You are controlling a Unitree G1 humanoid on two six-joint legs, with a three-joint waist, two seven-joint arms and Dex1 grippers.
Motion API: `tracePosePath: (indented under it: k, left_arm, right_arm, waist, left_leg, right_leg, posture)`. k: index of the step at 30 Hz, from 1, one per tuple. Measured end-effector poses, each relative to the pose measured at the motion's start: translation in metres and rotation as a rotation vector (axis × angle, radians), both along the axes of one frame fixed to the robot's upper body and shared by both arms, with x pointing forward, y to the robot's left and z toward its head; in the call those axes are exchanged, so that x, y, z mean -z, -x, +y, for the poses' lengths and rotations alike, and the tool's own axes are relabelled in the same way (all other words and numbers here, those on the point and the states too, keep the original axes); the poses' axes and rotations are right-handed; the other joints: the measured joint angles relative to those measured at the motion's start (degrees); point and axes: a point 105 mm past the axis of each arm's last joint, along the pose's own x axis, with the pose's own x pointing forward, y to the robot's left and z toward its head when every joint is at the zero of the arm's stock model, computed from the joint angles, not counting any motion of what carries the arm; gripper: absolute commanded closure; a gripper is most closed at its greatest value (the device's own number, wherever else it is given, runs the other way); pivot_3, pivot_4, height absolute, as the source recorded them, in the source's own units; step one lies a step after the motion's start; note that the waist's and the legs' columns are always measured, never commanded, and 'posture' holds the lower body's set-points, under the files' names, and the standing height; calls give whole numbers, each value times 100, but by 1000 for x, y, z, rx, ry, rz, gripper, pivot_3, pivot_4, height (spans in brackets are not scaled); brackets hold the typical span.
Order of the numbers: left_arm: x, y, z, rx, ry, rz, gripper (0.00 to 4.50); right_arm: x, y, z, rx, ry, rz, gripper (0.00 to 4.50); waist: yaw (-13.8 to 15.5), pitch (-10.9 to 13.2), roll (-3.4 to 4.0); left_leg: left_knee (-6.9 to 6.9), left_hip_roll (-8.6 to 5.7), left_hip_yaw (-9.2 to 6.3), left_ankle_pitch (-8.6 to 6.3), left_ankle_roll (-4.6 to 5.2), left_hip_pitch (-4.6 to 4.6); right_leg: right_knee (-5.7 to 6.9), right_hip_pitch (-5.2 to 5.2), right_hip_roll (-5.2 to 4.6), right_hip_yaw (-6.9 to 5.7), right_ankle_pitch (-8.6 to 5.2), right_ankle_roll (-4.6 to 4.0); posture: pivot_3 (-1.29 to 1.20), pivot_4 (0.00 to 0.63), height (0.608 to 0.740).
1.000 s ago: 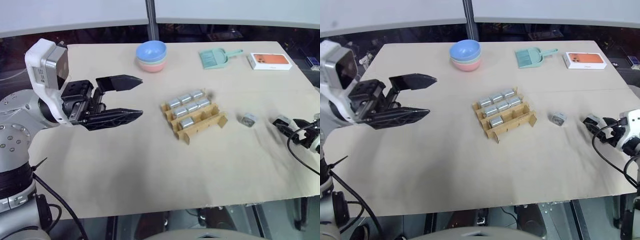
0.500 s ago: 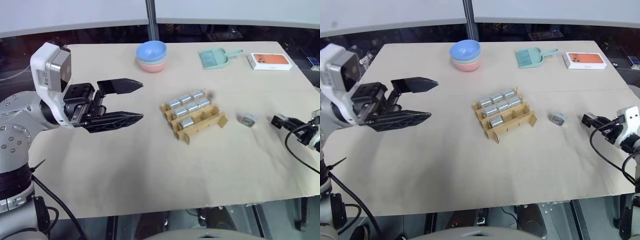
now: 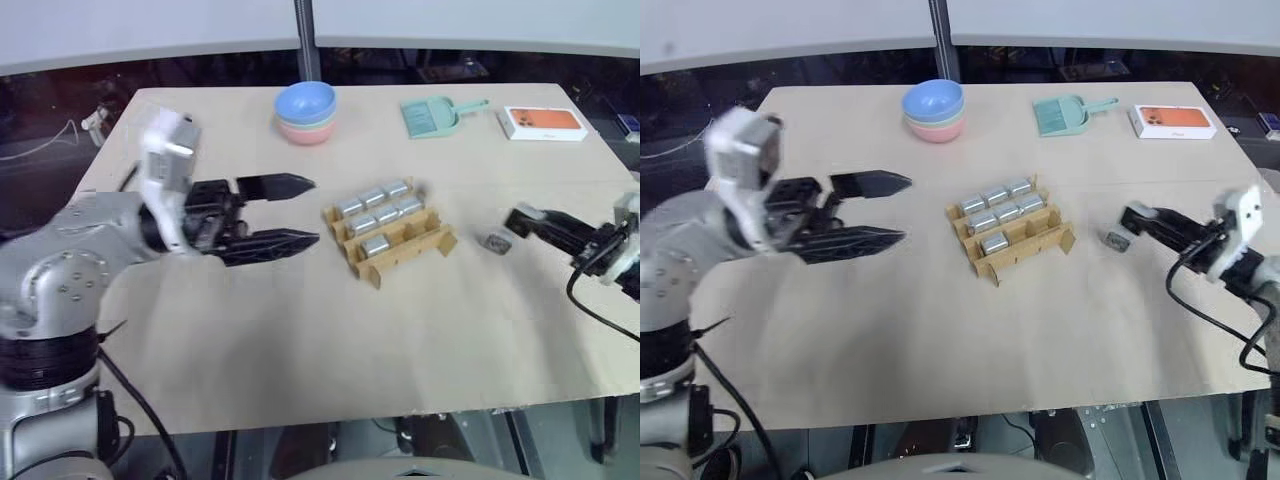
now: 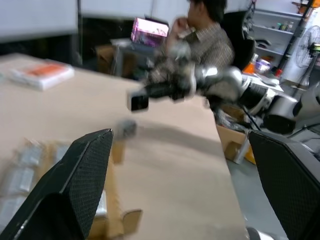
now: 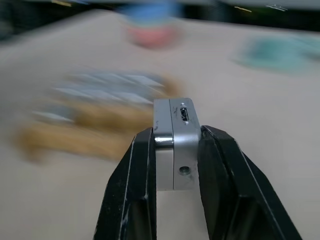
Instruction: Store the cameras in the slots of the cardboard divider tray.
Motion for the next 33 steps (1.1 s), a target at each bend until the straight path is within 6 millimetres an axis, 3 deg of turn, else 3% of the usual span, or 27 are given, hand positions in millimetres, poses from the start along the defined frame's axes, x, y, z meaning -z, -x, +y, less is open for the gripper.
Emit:
tracePosePath:
  k: [8, 12, 18, 23, 26, 29, 33]
  left_arm:
    - [12, -22, -48, 85, 110, 19, 0]
    - [15, -18, -55, 137, 123, 38, 0]
    - [16, -15, -53, 164, 107, 28, 0]
    - [18, -15, -45, 165, 71, 20, 0]
    - [26, -17, -35, 124, 20, 15, 0]
    - [23, -19, -17, 64, -18, -2, 0]
    - [16, -17, 5, 9, -87, -36, 0]
  right_arm:
    - [-36, 37, 99, -441, -118, 23, 3895]
    - [-34, 43, 122, -509, -149, 61, 3895]
    - [-31, 43, 130, -518, -155, 79, 3895]
    - [-27, 37, 125, -479, -133, 66, 3895]
    - [-13, 20, 108, -384, -87, 75, 3895]
    - [7, -5, 91, -288, 73, 0, 3895]
    - [15, -31, 87, -285, 190, -111, 3895]
  waist:
    - [13, 5, -10]
    - [5, 5, -10]
    - [15, 5, -10]
    - [3, 5, -10]
    - [3, 5, -9]
    - [-10, 5, -10]
    - [-57, 9, -4]
  left_leg:
    - [2, -3, -15, 0, 1, -16]
    - [7, -3, -27, 1, -1, -68]
    - [9, -7, -28, 1, 0, -68]
    - [9, -9, -30, 1, 1, -67]
    - [9, -13, -26, 1, 1, -67]
    - [10, -13, -24, 1, 1, -65]
    - [8, -9, -14, 1, 0, -62]
  right_leg:
    - [-5, -9, -1, -11, 3, -6]
    - [-2, -50, -3, -21, 6, -4]
    - [-3, -48, -4, -22, 6, -4]
    - [-2, -49, -3, -25, 5, -4]
    - [-2, -49, -3, -23, 5, -4]
    - [-2, -49, -2, -23, 4, -3]
    - [-1, -55, 4, -19, 5, -2]
  posture:
    - [0, 150, 740]
    - [0, 150, 740]
    - [0, 150, 740]
    - [0, 150, 740]
    - [0, 150, 740]
    - [0, 150, 740]
    - [0, 150, 740]
